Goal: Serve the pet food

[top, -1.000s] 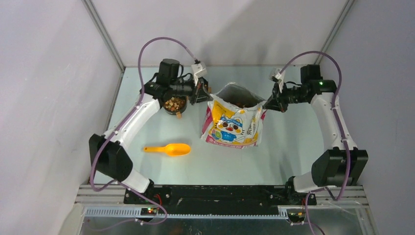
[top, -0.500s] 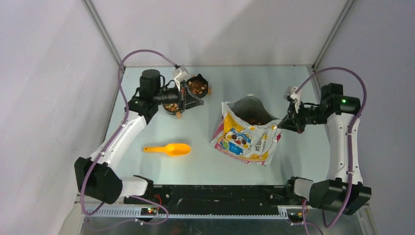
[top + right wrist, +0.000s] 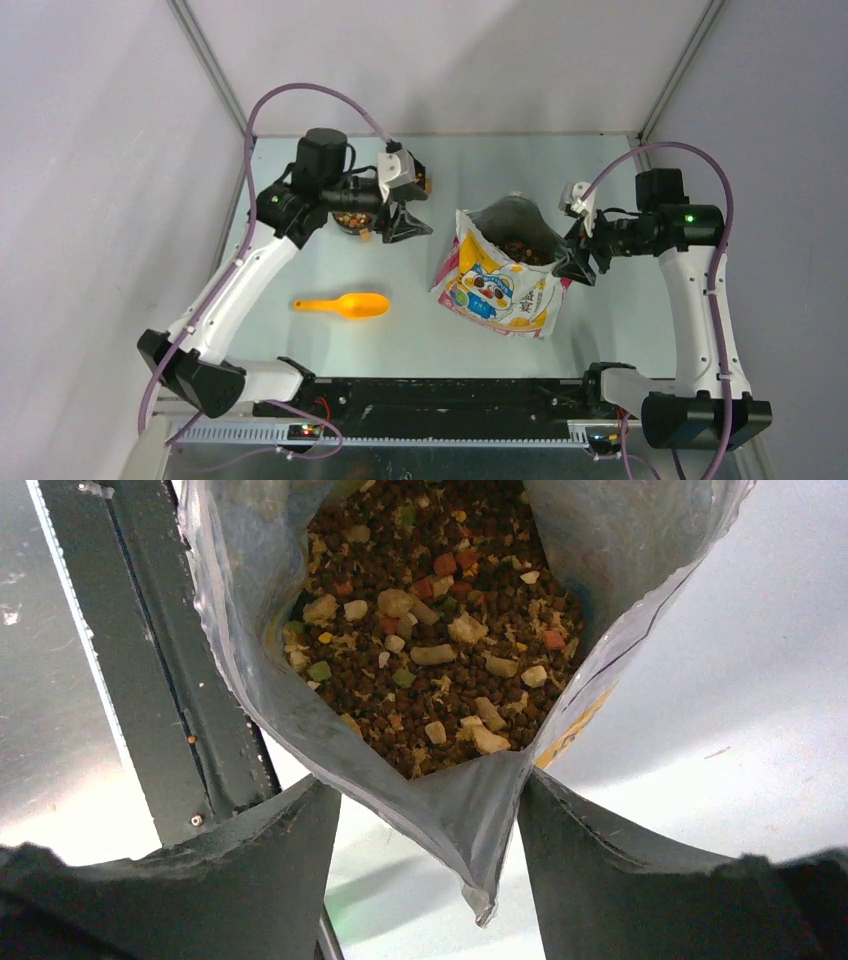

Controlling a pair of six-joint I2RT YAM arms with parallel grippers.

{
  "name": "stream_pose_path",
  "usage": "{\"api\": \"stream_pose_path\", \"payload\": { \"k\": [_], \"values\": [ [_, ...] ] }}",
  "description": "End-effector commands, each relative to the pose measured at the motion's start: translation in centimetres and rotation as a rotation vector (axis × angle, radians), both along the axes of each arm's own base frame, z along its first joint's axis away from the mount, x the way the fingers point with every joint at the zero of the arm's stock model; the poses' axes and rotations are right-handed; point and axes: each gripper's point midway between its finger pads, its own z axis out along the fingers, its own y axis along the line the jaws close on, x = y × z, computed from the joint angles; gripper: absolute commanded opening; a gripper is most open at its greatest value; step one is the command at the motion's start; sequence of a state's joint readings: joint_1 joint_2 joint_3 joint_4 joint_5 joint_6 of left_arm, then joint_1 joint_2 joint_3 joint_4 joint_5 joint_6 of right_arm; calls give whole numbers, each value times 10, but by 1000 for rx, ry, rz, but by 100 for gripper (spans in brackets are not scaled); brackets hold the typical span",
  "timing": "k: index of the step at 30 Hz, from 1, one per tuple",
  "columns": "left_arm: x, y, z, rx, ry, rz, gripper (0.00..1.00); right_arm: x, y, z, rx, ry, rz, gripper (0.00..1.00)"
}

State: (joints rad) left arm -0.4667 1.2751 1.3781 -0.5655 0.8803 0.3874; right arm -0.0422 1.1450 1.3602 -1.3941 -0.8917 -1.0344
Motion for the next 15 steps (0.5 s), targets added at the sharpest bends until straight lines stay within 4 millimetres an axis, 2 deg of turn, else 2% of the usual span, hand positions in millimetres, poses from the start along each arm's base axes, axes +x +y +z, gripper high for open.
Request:
{"api": "stream_pose_path", "payload": {
  "k": [1, 9, 15],
  "values": [
    [4, -5, -21, 175, -104, -102, 74, 8, -3, 9, -37, -57, -31, 68],
    [25, -50, -36, 215, -97, -187, 75, 27, -6, 3, -41, -19, -96, 68],
    [32, -73, -31, 184, -45, -216, 73, 33, -1, 0, -15, 4, -94, 66]
  ]
}}
